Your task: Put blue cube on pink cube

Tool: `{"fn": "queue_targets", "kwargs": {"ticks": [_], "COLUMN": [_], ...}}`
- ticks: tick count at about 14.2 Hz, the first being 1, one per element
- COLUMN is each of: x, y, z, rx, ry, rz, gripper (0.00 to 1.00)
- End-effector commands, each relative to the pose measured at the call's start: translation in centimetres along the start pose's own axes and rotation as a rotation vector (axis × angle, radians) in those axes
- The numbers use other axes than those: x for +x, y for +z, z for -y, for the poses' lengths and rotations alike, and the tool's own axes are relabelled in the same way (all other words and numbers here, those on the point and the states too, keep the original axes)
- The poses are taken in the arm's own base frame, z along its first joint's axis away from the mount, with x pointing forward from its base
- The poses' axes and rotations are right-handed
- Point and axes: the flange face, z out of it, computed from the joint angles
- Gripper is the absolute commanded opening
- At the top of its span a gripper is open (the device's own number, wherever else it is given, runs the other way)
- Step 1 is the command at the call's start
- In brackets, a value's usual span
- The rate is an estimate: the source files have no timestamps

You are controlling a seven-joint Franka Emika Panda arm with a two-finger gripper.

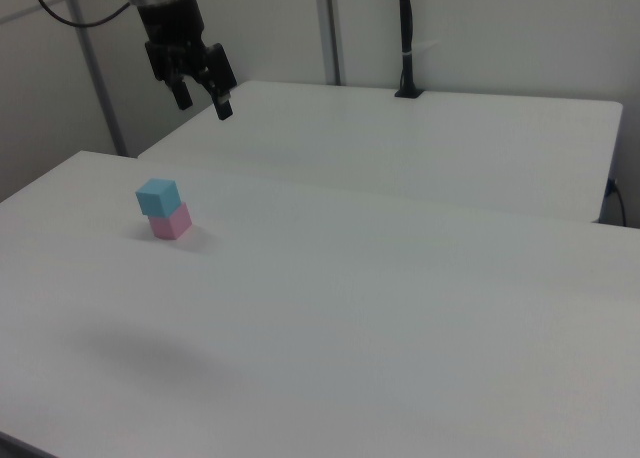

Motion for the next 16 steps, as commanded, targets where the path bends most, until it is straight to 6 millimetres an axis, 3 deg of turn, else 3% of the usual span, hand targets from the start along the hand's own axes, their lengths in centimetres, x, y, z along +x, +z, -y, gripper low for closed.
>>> {"fn": "queue_targets", "kwargs": {"ticks": [1,5,8,11,13,16], "x": [-0.6,-0.1,0.0,0.2,0.9,1.0], "y": [0.7,3.3,3.4,4.2,6.6,7.0], "z": [-0.7,-0.7,-1.2,-2.4,-2.0,-1.8], "rx": [0.000,0.048,0.078,0.105,0.104,0.102], "ry": [0.006,0.012,-0.118,-0.093,-0.096,-0.105], "rz": [0.031,0.076,0.074,0.086,0.089,0.093], "gripper": [1.00,1.00,1.00,1.00,1.00,1.00]}}
